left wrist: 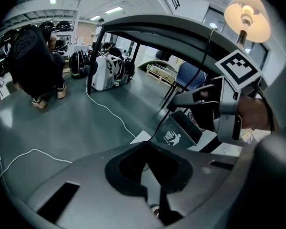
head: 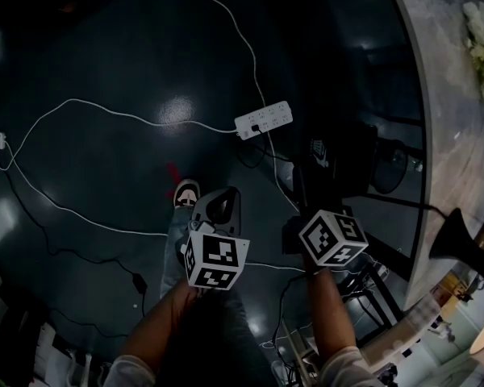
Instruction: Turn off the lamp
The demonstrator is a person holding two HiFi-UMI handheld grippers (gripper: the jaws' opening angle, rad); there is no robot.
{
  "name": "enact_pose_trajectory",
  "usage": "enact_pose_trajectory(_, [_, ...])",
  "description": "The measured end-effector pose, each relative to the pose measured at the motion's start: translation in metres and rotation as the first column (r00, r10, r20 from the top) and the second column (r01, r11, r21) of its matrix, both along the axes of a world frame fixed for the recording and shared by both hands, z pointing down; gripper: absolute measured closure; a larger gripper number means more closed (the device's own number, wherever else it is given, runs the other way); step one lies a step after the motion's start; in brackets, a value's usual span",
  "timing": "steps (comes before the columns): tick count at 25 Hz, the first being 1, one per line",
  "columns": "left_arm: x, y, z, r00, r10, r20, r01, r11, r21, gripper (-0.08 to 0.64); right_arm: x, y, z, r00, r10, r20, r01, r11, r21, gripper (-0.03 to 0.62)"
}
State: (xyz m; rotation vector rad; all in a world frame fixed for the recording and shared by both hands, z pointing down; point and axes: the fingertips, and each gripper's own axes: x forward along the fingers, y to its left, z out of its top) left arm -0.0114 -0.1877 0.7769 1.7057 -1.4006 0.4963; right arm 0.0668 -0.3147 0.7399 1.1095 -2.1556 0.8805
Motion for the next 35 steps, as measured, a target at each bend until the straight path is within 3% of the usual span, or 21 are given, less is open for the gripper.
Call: enact_pose_trajectory(35, [-0.002,0.015,0.002,1.000,0.004,0.002,-0.004,1.000,-0.002,0.554,-0.002,0.017,-0.013,0.995,0.033,0.092,-0.032,0.999,-0.016,0.523])
